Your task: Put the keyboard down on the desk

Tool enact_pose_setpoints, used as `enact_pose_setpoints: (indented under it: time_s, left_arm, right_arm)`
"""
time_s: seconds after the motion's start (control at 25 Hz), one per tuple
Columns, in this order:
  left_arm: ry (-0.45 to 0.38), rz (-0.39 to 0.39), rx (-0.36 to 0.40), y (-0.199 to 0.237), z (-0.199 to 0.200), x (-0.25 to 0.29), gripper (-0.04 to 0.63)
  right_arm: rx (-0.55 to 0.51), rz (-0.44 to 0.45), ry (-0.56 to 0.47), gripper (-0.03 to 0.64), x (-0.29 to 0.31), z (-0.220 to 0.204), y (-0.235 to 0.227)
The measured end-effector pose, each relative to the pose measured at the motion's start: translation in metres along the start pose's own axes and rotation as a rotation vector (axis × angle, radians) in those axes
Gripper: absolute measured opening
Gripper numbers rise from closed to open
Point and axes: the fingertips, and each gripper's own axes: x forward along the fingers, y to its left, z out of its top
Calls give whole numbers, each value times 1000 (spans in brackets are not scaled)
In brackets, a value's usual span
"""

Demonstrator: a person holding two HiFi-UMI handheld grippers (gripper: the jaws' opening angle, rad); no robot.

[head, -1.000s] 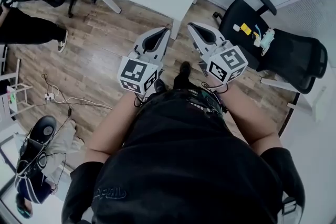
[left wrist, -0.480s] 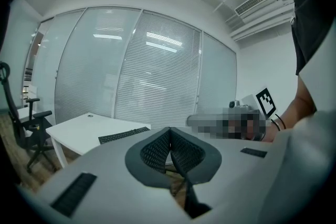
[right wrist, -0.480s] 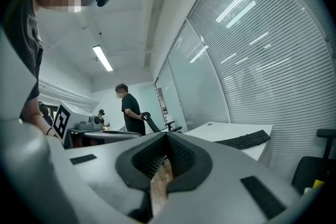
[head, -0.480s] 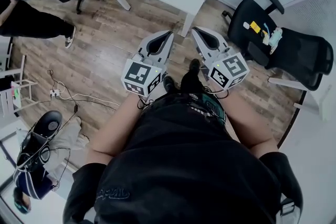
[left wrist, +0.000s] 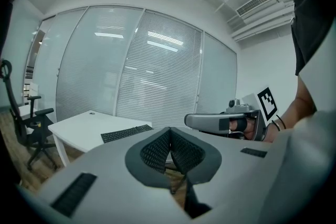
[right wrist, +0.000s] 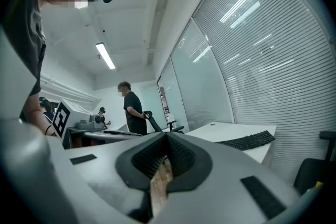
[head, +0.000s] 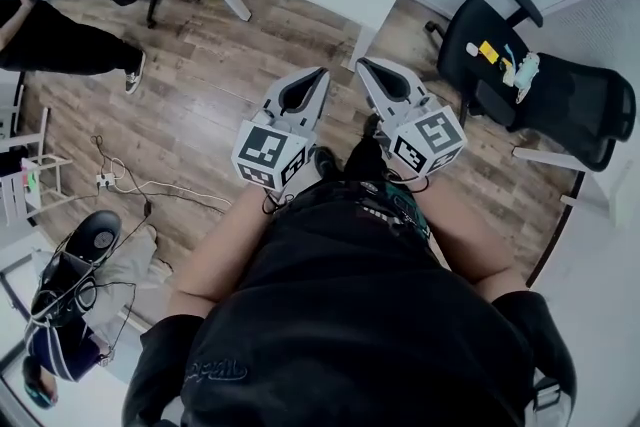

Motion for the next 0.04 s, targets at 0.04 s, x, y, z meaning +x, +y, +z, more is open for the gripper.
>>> enact_pose_setpoints:
  time_s: [0.04]
  left_arm:
    - [-2,-2,-1,0,0,-1,15]
  right_arm:
    - [-1,1,2,23,0,-1,2]
